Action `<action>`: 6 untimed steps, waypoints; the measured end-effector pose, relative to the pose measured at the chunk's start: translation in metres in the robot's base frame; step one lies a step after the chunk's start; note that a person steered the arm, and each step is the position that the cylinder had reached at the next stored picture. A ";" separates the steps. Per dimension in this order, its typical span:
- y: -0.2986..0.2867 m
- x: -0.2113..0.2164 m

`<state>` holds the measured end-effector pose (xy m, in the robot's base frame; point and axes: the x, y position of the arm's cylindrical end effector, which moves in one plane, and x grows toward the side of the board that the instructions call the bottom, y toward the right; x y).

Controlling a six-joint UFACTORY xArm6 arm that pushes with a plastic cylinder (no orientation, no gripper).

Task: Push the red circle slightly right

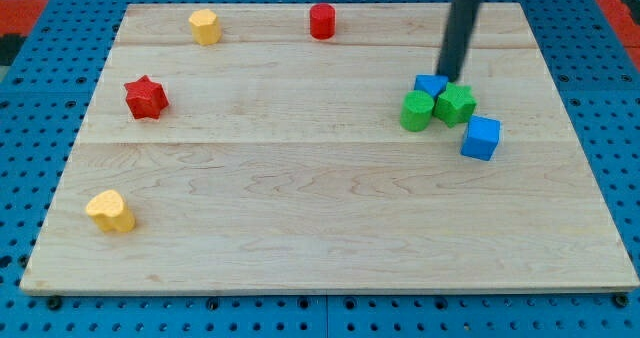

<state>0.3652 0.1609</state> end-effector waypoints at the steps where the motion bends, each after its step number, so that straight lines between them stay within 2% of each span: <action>1: -0.003 0.001; 2: -0.006 -0.012; 3: -0.079 -0.094; 4: -0.092 -0.159; 5: -0.132 -0.172; 6: -0.184 -0.116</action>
<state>0.2489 -0.0228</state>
